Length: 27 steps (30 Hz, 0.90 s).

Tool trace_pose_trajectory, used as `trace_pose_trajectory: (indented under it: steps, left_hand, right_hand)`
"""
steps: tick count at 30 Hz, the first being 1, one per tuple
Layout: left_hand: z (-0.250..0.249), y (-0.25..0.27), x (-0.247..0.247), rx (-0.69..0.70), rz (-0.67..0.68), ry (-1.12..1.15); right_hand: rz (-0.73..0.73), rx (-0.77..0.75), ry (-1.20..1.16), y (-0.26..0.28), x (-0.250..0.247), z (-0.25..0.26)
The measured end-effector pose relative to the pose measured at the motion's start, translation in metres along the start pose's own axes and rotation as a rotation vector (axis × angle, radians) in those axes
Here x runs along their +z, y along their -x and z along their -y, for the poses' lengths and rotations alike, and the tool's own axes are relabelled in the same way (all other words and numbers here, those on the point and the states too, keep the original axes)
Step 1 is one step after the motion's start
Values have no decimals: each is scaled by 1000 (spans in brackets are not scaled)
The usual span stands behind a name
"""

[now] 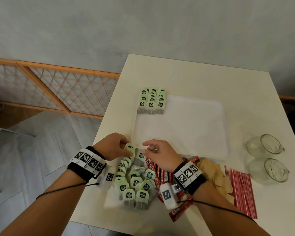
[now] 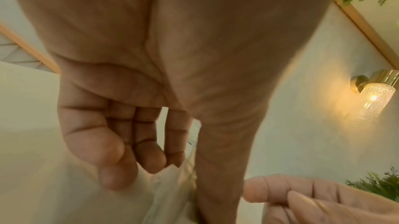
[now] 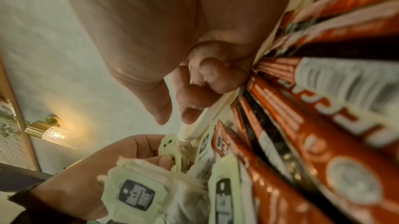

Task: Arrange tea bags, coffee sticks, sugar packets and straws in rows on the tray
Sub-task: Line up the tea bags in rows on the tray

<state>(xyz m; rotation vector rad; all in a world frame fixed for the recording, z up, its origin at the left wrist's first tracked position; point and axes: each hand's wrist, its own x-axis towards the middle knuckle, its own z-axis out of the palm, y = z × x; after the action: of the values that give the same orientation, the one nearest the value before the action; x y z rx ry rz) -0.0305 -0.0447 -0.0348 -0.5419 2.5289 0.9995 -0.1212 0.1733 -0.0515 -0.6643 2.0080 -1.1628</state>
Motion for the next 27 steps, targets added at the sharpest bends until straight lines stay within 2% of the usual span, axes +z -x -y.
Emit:
trace_pose_trajectory:
  steps: [11,21,27]
  left_hand:
    - [-12,12,-6,73,-14,46]
    - [-33,20,-17,166,-69,166]
    - [-49,14,-17,157,-62,349]
  right_hand:
    - [13,-53,-15,6,-2,0]
    - [81,-80,9,12,-5,11]
    - [-7,-113,-10,9,-7,12]
